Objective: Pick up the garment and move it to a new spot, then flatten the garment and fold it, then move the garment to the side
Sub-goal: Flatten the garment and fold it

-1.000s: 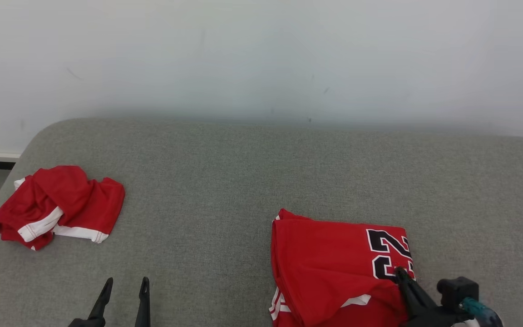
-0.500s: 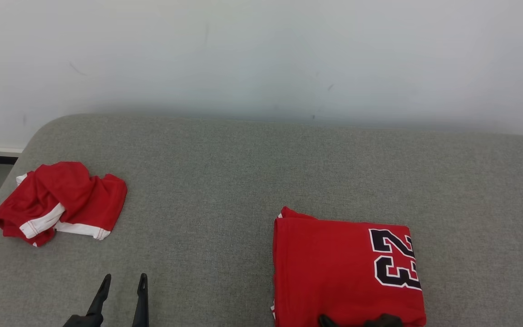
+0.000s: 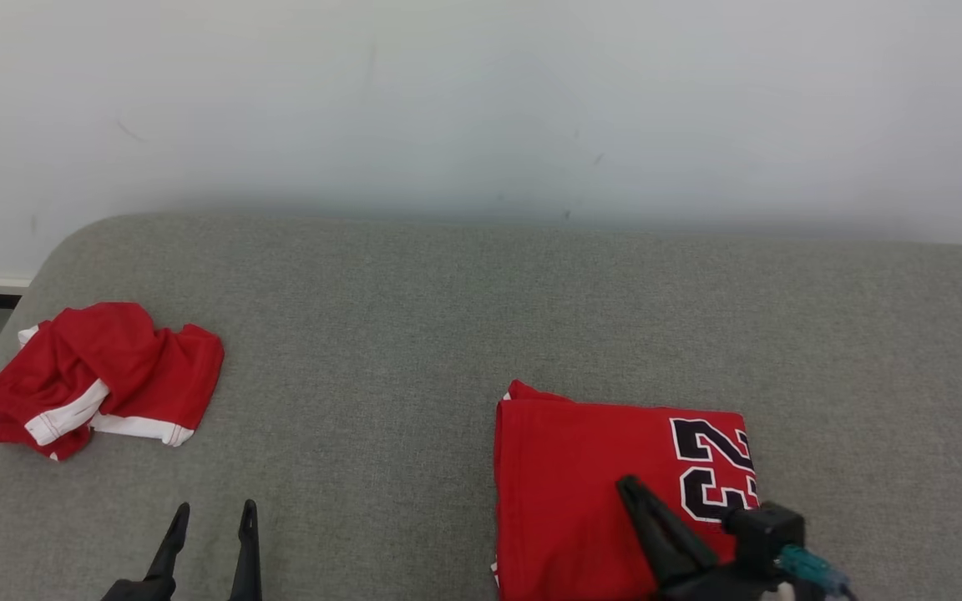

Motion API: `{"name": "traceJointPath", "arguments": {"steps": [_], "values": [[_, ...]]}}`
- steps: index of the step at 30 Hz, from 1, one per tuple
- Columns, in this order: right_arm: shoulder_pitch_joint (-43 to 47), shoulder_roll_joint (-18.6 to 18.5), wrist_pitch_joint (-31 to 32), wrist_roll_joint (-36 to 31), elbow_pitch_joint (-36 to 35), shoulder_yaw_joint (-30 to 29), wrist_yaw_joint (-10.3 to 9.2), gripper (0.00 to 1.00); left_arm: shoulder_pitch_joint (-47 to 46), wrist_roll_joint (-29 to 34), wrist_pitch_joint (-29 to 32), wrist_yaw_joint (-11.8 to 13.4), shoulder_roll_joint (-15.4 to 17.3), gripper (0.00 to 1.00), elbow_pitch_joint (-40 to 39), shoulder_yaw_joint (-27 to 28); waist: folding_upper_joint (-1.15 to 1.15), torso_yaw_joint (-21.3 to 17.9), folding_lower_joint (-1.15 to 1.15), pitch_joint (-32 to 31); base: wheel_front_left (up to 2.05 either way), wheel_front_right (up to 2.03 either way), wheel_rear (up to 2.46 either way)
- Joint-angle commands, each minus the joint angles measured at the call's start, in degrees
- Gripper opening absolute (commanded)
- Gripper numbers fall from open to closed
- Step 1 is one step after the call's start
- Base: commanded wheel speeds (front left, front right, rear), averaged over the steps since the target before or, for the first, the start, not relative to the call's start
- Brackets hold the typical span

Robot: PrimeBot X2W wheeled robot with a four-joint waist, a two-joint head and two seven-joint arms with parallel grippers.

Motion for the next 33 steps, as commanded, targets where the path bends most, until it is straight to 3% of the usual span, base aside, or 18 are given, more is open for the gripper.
{"name": "traceJointPath", "arguments": {"steps": [1, 2, 10, 17, 24, 33], "values": [[1.44, -0.57, 0.01, -1.2, -1.12, -2.34, -0.11, 0.77, 0.68, 0.83, -0.2, -0.16, 0.04, 1.0, -0.26, 0.44, 0.0, -0.4, 0.0, -0.14, 0.0, 0.0, 0.0], [1.93, -0.66, 0.01, -2.07, -2.54, -4.84, -0.1, 1.0, 0.85, 0.94, -0.2, -0.16, 0.05, 1.0, -0.42, 0.64, 0.0, -0.59, 0.0, -0.18, 0.0, 0.0, 0.0], [6.85, 0.4, 0.01, -9.28, -10.58, -23.03, -0.1, 1.0, 1.34, 2.15, -0.19, 0.85, 0.0, 1.0, -2.37, 2.17, 0.0, -1.74, 0.0, -0.81, 0.0, 0.0, 0.0], [10.58, 3.34, 0.01, -13.27, -14.35, -33.3, -0.1, 1.0, 2.92, 2.97, -0.19, 1.33, 0.33, 1.0, -3.75, 3.67, 0.0, -2.53, 0.0, -2.02, 0.0, 0.0, 0.0], [14.0, 5.5, 0.01, -15.7, -16.92, -36.31, -0.1, 1.0, 5.05, 4.56, -0.19, 1.57, 1.01, 1.0, -4.71, 3.76, 0.0, -3.43, 0.0, -3.16, 0.0, 0.0, 0.0], [16.94, 6.54, 0.01, -17.23, -16.64, -34.39, -0.1, 1.0, 6.28, 4.41, -0.19, 2.01, 1.49, 1.0, -6.73, 4.98, 0.0, -3.94, 0.0, -4.12, 0.0, 0.0, 0.0]]}}
